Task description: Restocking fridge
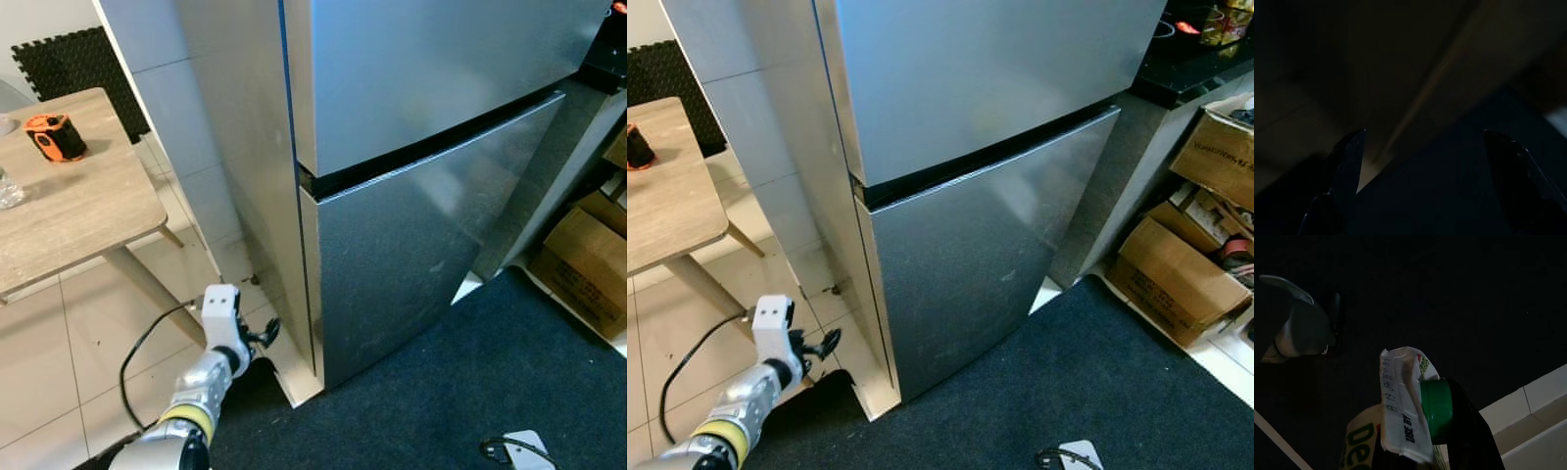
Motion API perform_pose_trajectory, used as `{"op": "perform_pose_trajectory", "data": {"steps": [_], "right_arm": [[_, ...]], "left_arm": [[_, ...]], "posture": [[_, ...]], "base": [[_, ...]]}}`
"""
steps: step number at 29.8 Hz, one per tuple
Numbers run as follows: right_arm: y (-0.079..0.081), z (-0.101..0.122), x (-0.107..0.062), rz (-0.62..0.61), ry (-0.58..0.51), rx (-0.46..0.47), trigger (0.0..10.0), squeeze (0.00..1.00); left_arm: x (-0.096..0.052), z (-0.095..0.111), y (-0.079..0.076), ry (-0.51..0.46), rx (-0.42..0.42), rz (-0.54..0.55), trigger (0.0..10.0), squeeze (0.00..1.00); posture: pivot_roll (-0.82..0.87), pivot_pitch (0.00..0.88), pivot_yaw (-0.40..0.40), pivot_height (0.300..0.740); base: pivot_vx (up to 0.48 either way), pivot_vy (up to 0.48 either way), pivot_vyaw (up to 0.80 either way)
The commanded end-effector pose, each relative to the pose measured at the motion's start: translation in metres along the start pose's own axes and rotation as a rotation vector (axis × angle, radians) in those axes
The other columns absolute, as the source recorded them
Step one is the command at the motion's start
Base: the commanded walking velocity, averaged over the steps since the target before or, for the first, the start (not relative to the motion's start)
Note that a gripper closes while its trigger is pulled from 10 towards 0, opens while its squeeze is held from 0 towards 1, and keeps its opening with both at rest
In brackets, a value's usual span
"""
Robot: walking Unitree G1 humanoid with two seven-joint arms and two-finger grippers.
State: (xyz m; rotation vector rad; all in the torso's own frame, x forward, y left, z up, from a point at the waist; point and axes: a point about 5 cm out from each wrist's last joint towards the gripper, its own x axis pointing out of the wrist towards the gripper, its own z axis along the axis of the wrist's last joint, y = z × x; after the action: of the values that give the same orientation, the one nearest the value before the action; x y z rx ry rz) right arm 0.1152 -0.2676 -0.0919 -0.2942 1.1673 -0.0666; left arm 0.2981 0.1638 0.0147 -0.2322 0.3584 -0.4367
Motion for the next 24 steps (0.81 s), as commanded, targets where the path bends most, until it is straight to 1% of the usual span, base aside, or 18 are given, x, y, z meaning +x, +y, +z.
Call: {"op": "perform_pose_trajectory", "data": {"steps": [1,2,3,5,6,7,9,10,11,13,15,16,19,20,21,24], "right_arm": [[0.002,-0.005,0.000,0.005,0.017,0.002,10.0,0.00],[0.002,-0.005,0.000,0.005,0.018,0.002,10.0,0.00],[0.002,-0.005,-0.001,0.005,0.018,0.002,10.0,0.00],[0.002,-0.005,-0.001,0.005,0.018,0.002,10.0,0.00],[0.002,-0.006,-0.001,0.003,0.018,0.002,10.0,0.00],[0.001,-0.006,-0.001,0.001,0.018,0.003,10.0,0.00],[0.001,-0.006,-0.001,0.000,0.018,0.003,10.0,0.00],[0.000,-0.006,-0.001,-0.002,0.019,0.005,10.0,0.00],[0.000,-0.007,-0.001,-0.003,0.020,0.007,10.0,0.00],[-0.001,-0.009,-0.001,-0.006,0.024,0.007,10.0,0.00],[-0.001,-0.009,-0.001,-0.007,0.025,0.008,10.0,0.00],[-0.002,-0.010,-0.002,-0.009,0.026,0.010,10.0,0.00],[-0.002,-0.011,-0.002,-0.011,0.027,0.011,10.0,0.00],[-0.003,-0.011,-0.002,-0.012,0.028,0.011,10.0,0.00],[-0.003,-0.011,-0.002,-0.012,0.028,0.011,10.0,0.00],[-0.003,-0.011,-0.002,-0.013,0.028,0.011,10.0,0.00]], "left_arm": [[0.008,0.013,-0.010,-0.042,0.058,-0.091,10.0,1.00],[0.013,0.023,-0.017,-0.059,0.111,-0.147,10.0,1.00],[0.016,0.028,-0.021,-0.068,0.144,-0.179,10.0,1.00],[0.016,0.028,-0.021,-0.068,0.144,-0.179,10.0,1.00],[0.021,0.040,-0.026,-0.099,0.189,-0.220,10.0,0.07],[0.024,0.047,-0.027,-0.115,0.205,-0.230,10.0,0.07],[0.025,0.051,-0.028,-0.126,0.216,-0.236,10.0,0.07],[0.028,0.060,-0.031,-0.158,0.224,-0.252,10.0,0.00],[0.029,0.066,-0.032,-0.178,0.227,-0.262,10.0,0.00],[0.034,0.085,-0.037,-0.238,0.251,-0.280,10.0,0.00],[0.036,0.090,-0.038,-0.253,0.268,-0.275,10.0,0.00],[0.038,0.101,-0.039,-0.285,0.287,-0.242,10.0,0.00],[0.039,0.106,-0.039,-0.299,0.294,-0.224,10.0,0.00],[0.041,0.110,-0.036,-0.298,0.309,-0.175,10.0,0.00],[0.041,0.110,-0.035,-0.298,0.313,-0.161,10.0,0.00],[0.041,0.111,-0.035,-0.299,0.315,-0.155,10.0,0.00]], "posture": [[-0.04,0.013,0.011,0.740],[-0.04,0.013,0.012,0.740],[-0.04,0.013,0.012,0.740],[-0.04,0.013,0.012,0.740],[-0.05,0.012,0.013,0.740],[-0.05,0.012,0.013,0.740],[-0.05,0.012,0.013,0.740],[-0.05,0.016,0.013,0.740],[-0.05,0.016,0.013,0.740],[-0.06,0.025,0.010,0.740],[-0.06,0.025,0.010,0.740],[-0.06,0.032,0.009,0.740],[-0.06,0.032,0.009,0.740],[-0.07,0.038,0.007,0.740],[-0.07,0.038,0.007,0.740],[-0.07,0.038,0.007,0.740]], "base": [[0.000,0.000,0.00],[0.000,0.000,0.00],[0.000,0.000,0.00],[0.000,0.000,0.00],[0.000,0.000,0.00],[0.000,0.000,0.00],[0.000,0.000,0.00],[0.000,0.000,0.00],[0.000,0.000,0.00],[0.000,0.000,0.00],[0.000,0.000,0.00],[0.000,0.000,0.00],[0.000,0.000,0.00],[0.000,0.000,0.00],[0.000,0.000,0.00],[0.000,0.000,0.00]]}}
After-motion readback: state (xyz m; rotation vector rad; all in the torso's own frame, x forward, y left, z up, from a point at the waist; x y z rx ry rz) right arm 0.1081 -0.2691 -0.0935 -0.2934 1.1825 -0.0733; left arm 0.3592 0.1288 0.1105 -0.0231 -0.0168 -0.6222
